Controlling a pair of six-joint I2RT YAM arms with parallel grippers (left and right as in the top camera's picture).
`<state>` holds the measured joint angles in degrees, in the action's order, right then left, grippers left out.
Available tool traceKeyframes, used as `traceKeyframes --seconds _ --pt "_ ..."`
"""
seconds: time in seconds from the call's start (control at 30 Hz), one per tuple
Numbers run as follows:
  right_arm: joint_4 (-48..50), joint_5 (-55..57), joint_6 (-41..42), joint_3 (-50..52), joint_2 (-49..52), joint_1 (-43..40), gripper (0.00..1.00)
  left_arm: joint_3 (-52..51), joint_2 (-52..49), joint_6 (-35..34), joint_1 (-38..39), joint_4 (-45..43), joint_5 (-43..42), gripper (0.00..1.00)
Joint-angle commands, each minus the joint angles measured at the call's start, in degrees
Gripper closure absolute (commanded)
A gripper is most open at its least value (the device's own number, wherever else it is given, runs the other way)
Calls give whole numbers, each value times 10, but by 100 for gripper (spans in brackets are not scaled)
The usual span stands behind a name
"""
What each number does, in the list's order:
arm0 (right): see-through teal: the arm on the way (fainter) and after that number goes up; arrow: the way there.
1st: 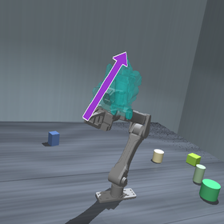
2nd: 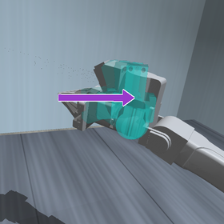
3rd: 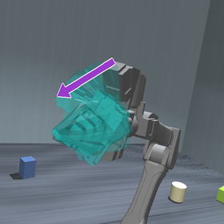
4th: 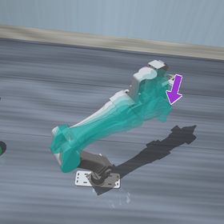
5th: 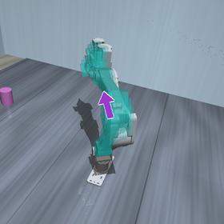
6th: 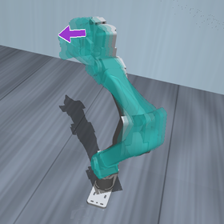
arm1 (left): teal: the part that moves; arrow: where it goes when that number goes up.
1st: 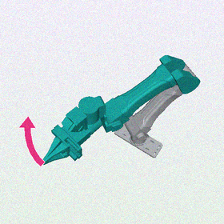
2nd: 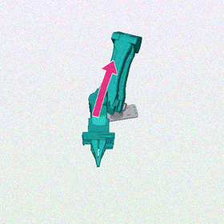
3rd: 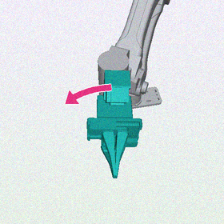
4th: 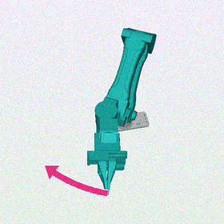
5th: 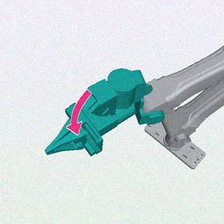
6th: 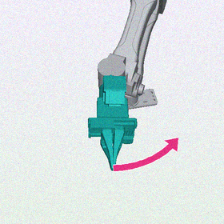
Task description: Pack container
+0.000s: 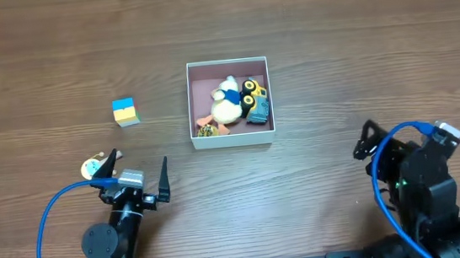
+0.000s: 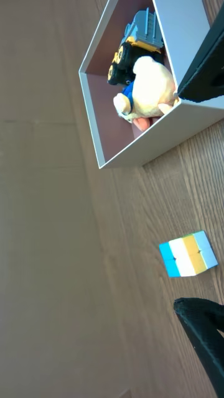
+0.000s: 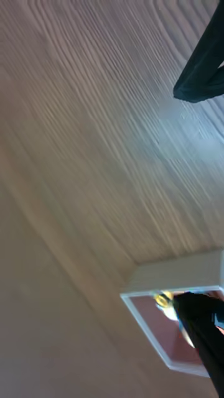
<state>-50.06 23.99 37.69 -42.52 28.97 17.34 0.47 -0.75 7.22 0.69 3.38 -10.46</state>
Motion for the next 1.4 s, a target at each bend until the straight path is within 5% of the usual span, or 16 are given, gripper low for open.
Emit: traceKeyframes --seconds 0.0,1.37 --pt "13 81 -2 2 -3 1 0 -2 4 -10 -4 0 3 0" --pt "-11 74 -2 2 -3 1 0 -2 4 -10 -4 0 3 0"
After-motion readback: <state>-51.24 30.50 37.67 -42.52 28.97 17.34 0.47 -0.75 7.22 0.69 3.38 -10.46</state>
